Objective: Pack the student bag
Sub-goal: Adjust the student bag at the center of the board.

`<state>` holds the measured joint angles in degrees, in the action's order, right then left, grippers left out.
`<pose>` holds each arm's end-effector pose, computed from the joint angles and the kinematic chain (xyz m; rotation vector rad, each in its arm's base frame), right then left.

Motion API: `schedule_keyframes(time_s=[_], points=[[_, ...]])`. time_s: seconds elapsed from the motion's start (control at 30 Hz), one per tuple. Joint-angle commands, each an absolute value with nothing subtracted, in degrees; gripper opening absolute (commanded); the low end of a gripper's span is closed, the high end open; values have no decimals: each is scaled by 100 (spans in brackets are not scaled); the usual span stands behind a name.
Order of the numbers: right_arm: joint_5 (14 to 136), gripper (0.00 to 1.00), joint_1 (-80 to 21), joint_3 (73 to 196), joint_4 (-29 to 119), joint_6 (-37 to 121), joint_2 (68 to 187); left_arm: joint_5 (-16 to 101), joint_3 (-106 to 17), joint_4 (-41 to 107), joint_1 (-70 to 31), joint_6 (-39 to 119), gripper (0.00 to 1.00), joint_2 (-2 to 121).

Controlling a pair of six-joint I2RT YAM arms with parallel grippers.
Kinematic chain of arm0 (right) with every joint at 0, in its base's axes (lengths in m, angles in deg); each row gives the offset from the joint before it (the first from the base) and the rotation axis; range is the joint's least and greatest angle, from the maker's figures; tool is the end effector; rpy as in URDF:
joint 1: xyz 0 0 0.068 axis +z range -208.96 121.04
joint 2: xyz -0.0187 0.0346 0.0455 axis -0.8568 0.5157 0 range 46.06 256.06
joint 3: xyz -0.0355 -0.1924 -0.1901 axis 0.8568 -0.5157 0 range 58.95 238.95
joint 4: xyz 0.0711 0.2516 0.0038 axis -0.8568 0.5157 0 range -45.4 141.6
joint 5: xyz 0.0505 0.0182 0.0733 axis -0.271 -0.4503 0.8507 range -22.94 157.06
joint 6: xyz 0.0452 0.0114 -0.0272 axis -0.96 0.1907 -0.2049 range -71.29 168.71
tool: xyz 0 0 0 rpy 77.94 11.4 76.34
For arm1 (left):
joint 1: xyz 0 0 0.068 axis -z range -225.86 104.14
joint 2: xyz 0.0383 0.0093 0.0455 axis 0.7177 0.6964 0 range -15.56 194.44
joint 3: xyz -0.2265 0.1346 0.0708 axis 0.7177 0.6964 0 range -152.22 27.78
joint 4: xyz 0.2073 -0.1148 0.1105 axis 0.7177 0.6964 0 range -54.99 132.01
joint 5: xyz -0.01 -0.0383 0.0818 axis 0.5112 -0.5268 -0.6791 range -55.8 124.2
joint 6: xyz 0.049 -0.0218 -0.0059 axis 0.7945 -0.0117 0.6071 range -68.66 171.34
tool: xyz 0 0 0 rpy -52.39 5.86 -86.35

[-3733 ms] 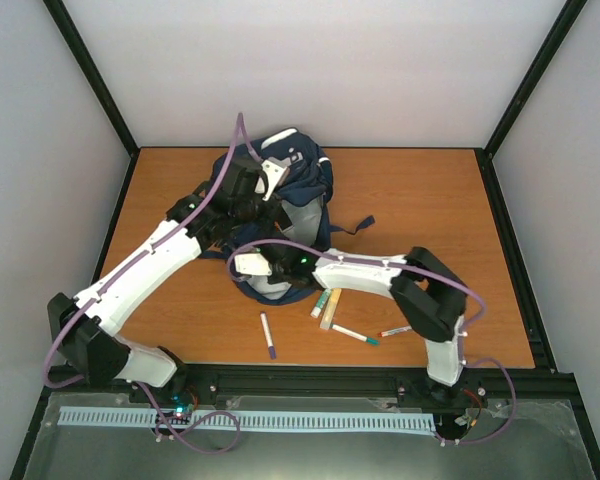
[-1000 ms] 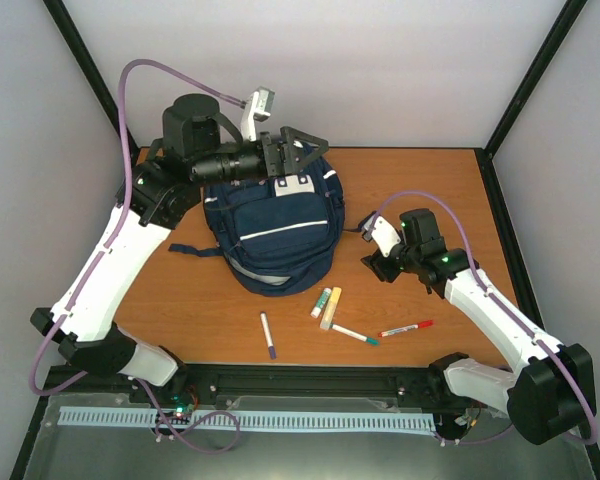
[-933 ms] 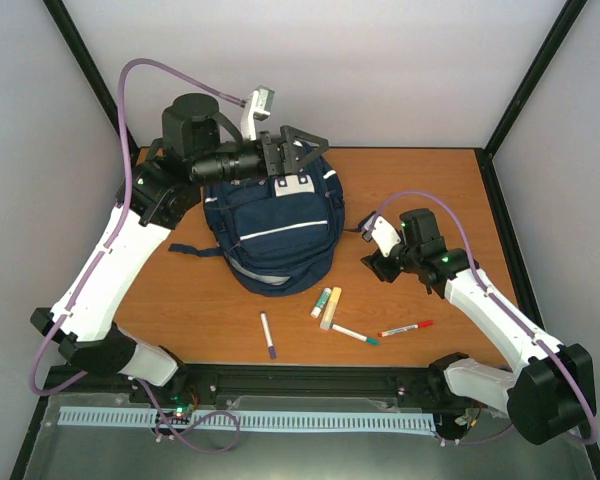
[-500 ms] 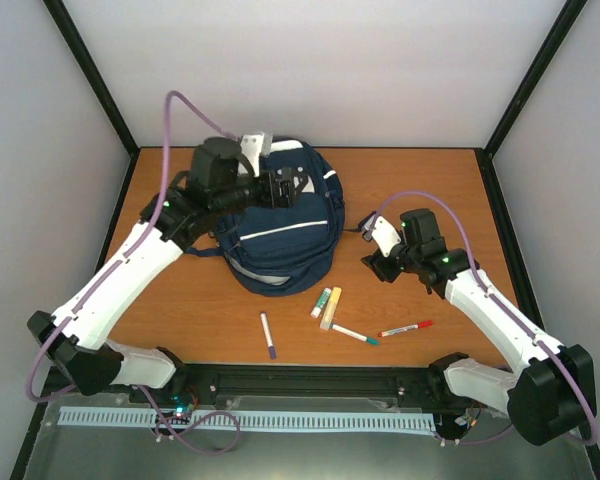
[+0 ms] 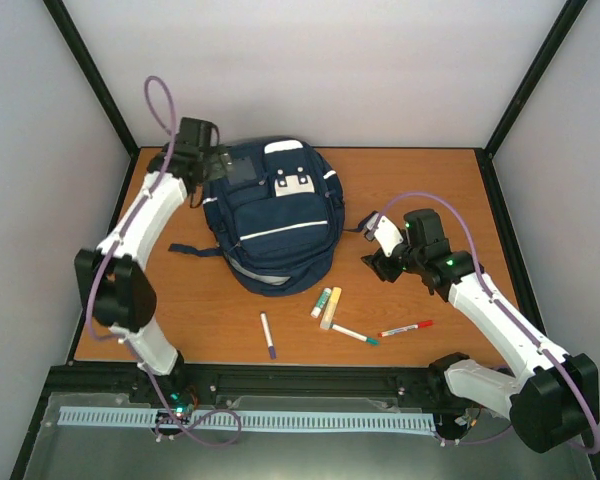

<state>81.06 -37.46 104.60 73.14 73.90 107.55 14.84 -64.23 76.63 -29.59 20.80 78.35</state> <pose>0.2049 0.0899 0.2603 -1.0324 2.0891 0.2542 0.3516 -0.0902 0.3546 -0.4473 2.2339 -0.0319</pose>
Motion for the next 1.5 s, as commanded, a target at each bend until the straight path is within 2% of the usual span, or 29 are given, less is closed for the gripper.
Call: schedule_keyframes(time_s=[0.0,0.1,0.2,0.43,0.57,0.87,1.0,1.2,1.47], points=[[8208,65,-3793,10415,7330,7374,10670,3607,-6590,7573,-4031,1379,100,8725],[8167,66,-3796,10400,7332,7401,10670,4415,-6736,7130,-4412,1162,100,9429],[8131,66,-3806,10378,7334,7420,10657,4526,-7324,7127,-4498,1396,100,10129],[8148,67,-3870,10356,7359,7443,10724,6127,-9488,7618,-4487,1974,100,12134],[8125,67,-3892,10358,7353,7454,10831,6633,-9590,7017,-4286,2092,100,12466],[8086,68,-3909,10360,7368,7470,11009,6736,-10337,7132,-3582,2321,100,12960],[8093,68,-3925,10356,7376,7494,11018,6332,-10047,7172,-3536,2314,100,12668],[8199,68,-3927,10360,7417,7537,11055,5160,-9113,7237,-3557,2446,100,11202],[8412,68,-3927,10400,7544,7611,11010,3907,-6897,7582,-3558,2231,100,9134]])
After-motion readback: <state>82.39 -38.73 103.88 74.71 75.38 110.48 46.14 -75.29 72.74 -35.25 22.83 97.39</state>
